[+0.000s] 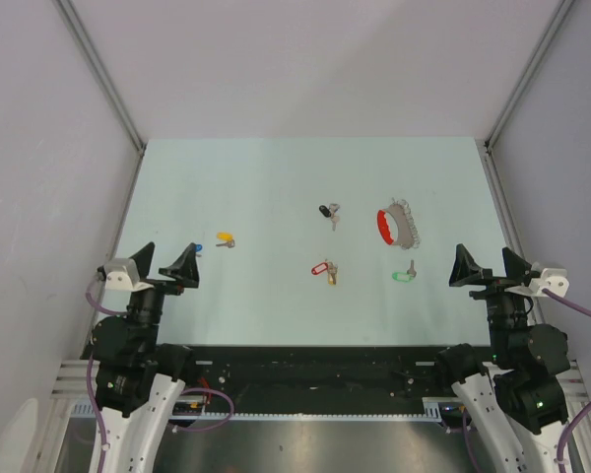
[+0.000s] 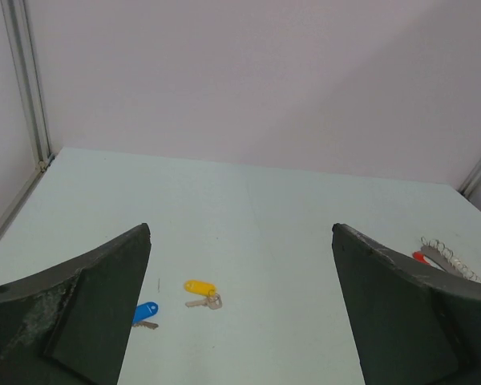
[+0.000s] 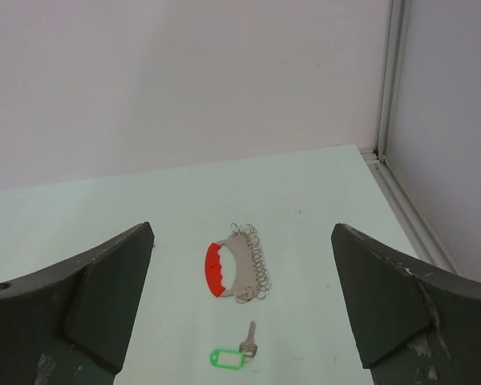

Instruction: Put the keys on the keyring

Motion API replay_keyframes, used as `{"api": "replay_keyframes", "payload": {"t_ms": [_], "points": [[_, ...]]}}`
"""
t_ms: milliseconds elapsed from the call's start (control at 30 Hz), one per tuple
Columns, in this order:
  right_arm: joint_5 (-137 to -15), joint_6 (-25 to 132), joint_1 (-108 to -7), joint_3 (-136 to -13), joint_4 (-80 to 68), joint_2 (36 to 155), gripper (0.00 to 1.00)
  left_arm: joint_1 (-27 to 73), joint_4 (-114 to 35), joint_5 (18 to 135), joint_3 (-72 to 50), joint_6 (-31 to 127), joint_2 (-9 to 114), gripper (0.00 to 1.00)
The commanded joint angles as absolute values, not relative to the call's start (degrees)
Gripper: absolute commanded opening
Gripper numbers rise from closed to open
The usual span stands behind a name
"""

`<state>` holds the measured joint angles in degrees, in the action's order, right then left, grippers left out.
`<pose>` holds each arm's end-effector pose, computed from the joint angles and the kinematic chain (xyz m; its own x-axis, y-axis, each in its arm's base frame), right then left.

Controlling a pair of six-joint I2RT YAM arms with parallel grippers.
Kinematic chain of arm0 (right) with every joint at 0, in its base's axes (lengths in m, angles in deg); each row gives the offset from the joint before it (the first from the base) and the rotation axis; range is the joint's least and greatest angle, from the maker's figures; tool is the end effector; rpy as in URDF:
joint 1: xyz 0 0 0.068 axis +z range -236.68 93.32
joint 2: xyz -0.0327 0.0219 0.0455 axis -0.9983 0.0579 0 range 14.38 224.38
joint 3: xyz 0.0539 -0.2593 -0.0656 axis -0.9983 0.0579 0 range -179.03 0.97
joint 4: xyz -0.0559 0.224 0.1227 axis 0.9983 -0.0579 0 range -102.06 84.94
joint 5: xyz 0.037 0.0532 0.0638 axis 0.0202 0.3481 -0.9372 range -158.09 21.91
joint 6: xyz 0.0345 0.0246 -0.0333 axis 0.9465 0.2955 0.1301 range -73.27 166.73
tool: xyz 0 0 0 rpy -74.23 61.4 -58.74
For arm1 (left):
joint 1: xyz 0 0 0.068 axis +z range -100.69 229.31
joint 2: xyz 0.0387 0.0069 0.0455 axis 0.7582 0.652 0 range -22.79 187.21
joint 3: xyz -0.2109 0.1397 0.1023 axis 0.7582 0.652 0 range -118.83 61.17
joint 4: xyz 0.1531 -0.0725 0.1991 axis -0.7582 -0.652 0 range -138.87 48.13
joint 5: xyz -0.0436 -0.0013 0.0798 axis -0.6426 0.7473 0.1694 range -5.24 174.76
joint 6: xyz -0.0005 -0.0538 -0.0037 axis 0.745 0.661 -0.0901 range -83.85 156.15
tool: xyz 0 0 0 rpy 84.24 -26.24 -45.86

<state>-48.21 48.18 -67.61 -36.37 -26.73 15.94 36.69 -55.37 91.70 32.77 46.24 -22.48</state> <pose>0.0266 -0.0036 0.3388 0.2303 0.1048 -0.9674 -0.0014 0.9942 0.1074 0.0493 -0.0068 0.3108 0.2240 -0.2284 -0.9475 0.1442 0.9692 -0.1995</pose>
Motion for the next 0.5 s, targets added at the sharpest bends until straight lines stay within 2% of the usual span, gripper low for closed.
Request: {"api": "replay_keyframes", "payload": {"t_ms": [0, 467], "points": [[-46.30, 49.10, -67.26, -37.09, -27.03, 16.05, 1.00, 37.18, -55.67, 92.58, 32.43, 48.54, -28.86, 1.00], [-49.63, 50.33, -68.49, -37.18, -26.06, 19.91, 1.00, 37.18, -59.80, 90.03, 29.88, 50.65, -23.24, 1.00]]}}
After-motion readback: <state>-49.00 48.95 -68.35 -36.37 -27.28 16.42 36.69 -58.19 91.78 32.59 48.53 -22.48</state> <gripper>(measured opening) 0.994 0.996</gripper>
